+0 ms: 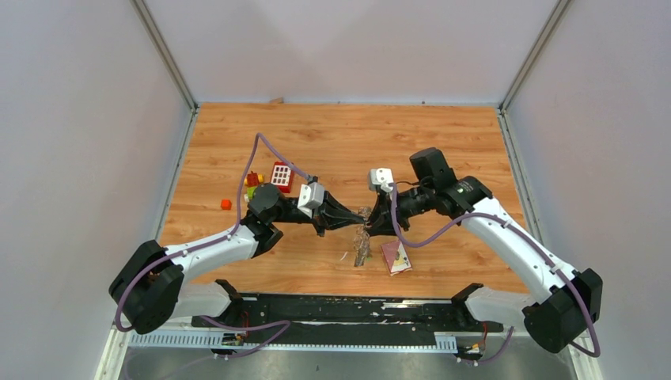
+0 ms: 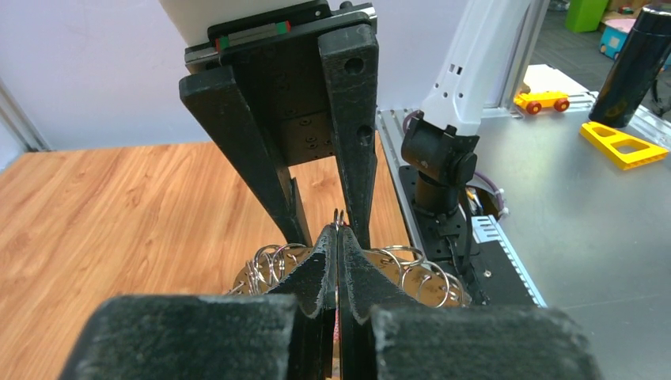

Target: Put the keys on the keyring

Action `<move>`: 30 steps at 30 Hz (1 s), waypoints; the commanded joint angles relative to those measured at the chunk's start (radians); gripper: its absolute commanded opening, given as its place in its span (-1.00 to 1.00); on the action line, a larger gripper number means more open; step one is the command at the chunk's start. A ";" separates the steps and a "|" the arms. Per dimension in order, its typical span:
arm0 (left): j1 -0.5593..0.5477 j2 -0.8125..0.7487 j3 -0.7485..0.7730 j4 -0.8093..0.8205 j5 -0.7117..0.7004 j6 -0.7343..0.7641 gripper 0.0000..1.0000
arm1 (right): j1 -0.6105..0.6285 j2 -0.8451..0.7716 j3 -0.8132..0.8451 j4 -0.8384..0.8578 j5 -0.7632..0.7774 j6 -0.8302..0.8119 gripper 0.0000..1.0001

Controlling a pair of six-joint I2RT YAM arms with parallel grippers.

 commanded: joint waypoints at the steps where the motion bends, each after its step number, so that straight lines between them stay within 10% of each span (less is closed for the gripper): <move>1: 0.001 -0.029 0.004 0.071 0.005 0.001 -1.00 | 0.004 -0.017 0.061 -0.009 -0.001 -0.017 -0.33; 30: 0.004 -0.033 0.001 0.111 0.020 -0.030 -1.00 | -0.005 -0.064 0.000 -0.018 -0.047 -0.092 -1.00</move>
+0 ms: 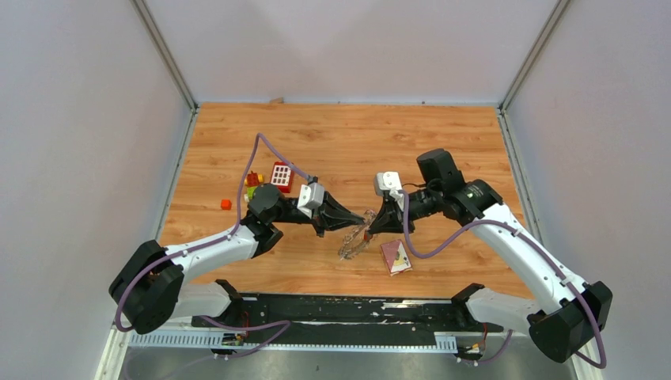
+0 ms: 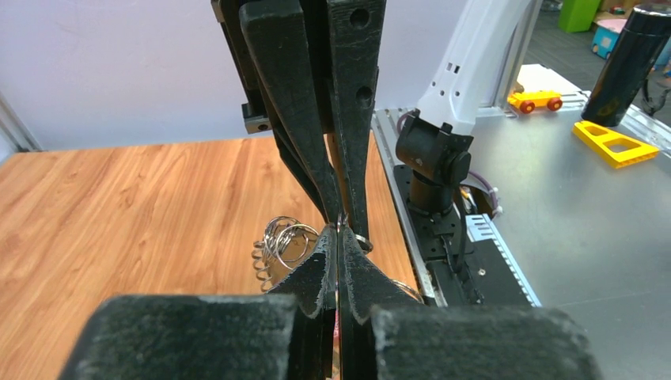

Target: Put the keys on the keyring

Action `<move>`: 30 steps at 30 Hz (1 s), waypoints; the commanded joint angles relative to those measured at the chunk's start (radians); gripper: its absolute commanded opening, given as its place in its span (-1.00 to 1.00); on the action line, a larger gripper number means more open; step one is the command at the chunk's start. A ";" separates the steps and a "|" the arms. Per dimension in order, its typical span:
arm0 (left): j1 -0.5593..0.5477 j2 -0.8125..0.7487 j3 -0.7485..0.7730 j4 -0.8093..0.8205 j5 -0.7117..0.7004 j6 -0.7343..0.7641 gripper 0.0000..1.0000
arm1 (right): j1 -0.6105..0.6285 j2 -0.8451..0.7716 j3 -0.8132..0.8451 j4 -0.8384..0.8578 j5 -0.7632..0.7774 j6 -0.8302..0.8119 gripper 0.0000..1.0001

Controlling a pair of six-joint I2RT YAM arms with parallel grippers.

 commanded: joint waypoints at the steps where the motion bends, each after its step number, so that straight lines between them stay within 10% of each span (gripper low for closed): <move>1: 0.003 -0.034 -0.002 0.117 0.015 -0.026 -1.00 | -0.004 -0.003 -0.019 0.025 -0.017 -0.024 -1.00; 18: 0.004 -0.028 -0.008 0.082 0.011 0.012 -1.00 | 0.023 0.077 0.065 0.035 -0.055 0.037 -0.97; 30: 0.004 -0.031 -0.011 0.093 0.005 0.003 -1.00 | 0.023 -0.037 0.063 -0.009 0.028 -0.035 -0.36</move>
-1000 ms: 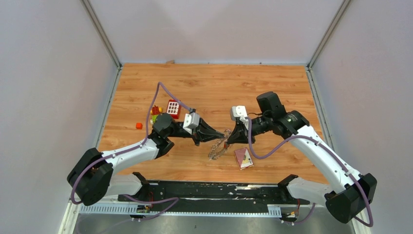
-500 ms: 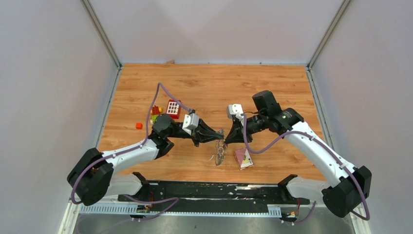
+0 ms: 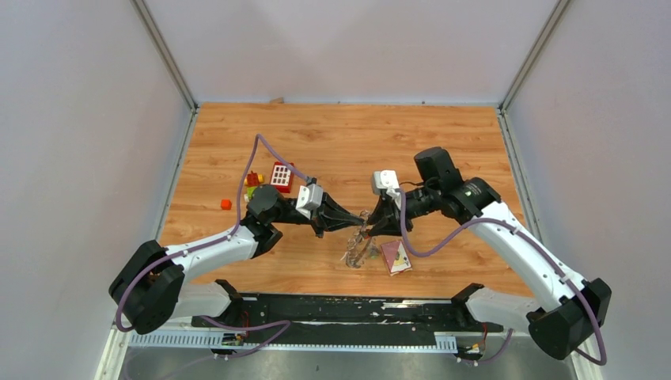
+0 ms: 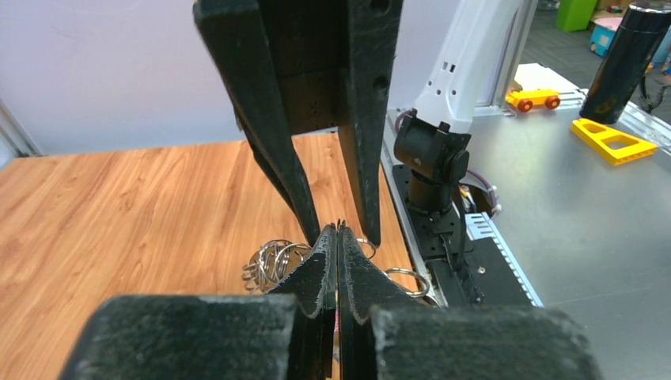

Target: Put the keys on the keyring

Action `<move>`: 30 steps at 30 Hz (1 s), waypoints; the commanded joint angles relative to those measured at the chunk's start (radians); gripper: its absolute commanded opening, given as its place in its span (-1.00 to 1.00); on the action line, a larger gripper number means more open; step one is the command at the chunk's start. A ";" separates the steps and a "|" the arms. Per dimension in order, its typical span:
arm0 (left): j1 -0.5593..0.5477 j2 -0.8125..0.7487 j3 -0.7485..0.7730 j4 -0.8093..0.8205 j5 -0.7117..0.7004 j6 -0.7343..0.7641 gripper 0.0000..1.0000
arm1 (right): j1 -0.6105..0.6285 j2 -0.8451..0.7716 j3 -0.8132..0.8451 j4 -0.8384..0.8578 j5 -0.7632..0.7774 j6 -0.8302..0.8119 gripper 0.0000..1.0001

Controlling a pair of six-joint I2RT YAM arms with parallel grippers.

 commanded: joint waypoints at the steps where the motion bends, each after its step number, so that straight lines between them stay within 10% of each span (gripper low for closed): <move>1: -0.001 -0.030 0.003 0.074 -0.015 0.000 -1.00 | 0.006 -0.083 0.046 -0.020 0.020 -0.058 -0.35; 30: -0.001 -0.007 0.007 0.103 -0.041 -0.053 -1.00 | 0.006 -0.038 0.021 0.113 0.029 0.048 -0.42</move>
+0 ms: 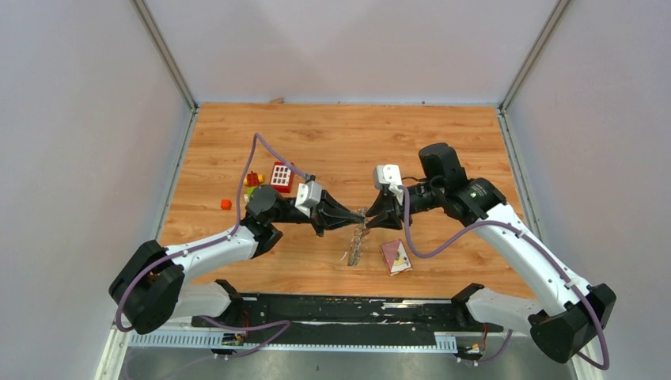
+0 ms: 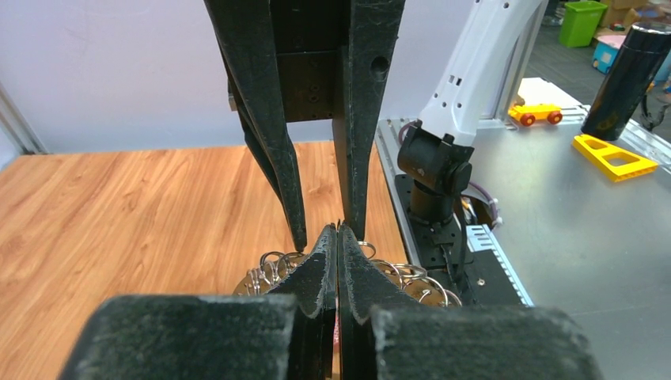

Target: Put the keys on the keyring

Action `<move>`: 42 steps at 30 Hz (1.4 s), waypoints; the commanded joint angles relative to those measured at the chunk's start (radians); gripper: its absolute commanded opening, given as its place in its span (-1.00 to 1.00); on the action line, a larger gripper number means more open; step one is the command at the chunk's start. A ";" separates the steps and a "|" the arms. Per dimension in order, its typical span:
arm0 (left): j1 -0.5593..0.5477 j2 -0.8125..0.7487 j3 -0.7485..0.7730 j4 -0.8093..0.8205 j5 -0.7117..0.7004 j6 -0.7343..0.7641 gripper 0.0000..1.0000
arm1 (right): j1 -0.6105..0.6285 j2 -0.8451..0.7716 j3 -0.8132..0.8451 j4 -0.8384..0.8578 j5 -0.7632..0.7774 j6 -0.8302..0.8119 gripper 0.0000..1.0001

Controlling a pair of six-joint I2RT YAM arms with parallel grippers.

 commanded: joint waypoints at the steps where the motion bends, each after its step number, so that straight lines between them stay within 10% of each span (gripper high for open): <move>1: -0.001 -0.007 0.006 0.076 -0.012 -0.011 -1.00 | 0.006 0.005 -0.007 0.052 -0.007 0.016 -0.43; 25: -0.001 0.000 -0.003 0.074 -0.038 0.000 -1.00 | 0.010 -0.005 -0.032 0.073 -0.010 0.019 -1.00; 36: 0.006 -0.027 0.015 -0.097 -0.033 0.150 -1.00 | 0.023 -0.006 0.113 -0.140 0.150 -0.093 -1.00; 42: 0.007 -0.050 0.073 -0.325 -0.032 0.325 -0.69 | 0.116 0.068 0.226 -0.342 0.356 -0.158 -1.00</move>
